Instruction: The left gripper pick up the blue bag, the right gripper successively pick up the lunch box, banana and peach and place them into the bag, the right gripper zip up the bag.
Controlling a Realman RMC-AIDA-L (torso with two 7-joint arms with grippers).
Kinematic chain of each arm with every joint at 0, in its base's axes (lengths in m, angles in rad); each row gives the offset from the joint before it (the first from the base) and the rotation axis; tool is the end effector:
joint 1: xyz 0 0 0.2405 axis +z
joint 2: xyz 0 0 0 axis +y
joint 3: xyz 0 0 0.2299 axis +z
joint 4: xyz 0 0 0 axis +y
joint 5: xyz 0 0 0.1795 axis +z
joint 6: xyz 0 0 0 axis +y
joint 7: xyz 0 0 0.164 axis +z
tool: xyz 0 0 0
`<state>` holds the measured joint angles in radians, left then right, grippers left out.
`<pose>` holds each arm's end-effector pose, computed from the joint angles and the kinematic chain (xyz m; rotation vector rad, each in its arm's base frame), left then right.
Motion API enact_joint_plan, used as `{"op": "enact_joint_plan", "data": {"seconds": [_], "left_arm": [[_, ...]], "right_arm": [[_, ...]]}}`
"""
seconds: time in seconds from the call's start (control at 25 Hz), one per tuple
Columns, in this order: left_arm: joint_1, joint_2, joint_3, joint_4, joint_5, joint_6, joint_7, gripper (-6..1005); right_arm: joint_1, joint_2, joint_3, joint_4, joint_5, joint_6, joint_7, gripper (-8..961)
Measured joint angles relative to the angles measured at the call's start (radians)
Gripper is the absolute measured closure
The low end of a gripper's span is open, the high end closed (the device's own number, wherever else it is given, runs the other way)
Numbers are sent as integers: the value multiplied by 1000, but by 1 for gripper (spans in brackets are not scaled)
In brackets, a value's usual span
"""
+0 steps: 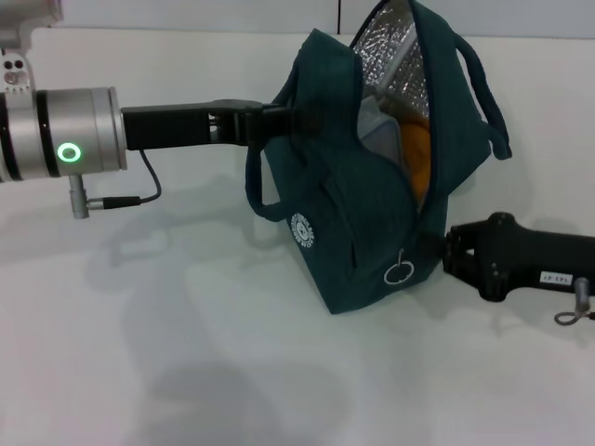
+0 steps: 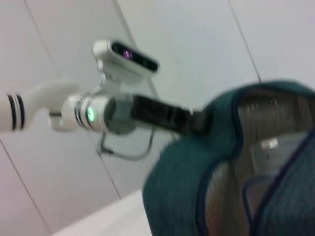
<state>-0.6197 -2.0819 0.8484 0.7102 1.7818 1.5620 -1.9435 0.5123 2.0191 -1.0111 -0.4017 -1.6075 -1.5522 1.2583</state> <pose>-0.1512 0.3228 -0.0019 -2.7059 -1.1663 -0.9858 0.2052 0.2792 -0.0266 -2.7621 0.6713 0.9510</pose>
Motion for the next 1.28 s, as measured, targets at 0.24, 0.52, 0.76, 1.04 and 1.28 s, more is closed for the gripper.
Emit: {"op": "enact_joint_plan", "data": {"seconds": [0.24, 0.52, 0.76, 1.04, 1.28], "left_arm": [[1, -1, 0, 0, -16, 14, 0, 945], [3, -1, 0, 0, -16, 22, -1, 945], [3, -1, 0, 0, -16, 30, -4, 946], [3, 0, 0, 0, -16, 39, -4, 945], [3, 1, 0, 1, -16, 39, -3, 946]], "right_arm": [[-27, -1, -61, -7, -22, 63, -15, 945], [-44, -2, -66, -15, -40, 65, -45, 821], [-34, -3, -66, -26, -48, 100, -46, 467], [0, -4, -67, -25, -66, 142, -41, 343], [27, 3, -117, -15, -75, 202, -30, 308]]}}
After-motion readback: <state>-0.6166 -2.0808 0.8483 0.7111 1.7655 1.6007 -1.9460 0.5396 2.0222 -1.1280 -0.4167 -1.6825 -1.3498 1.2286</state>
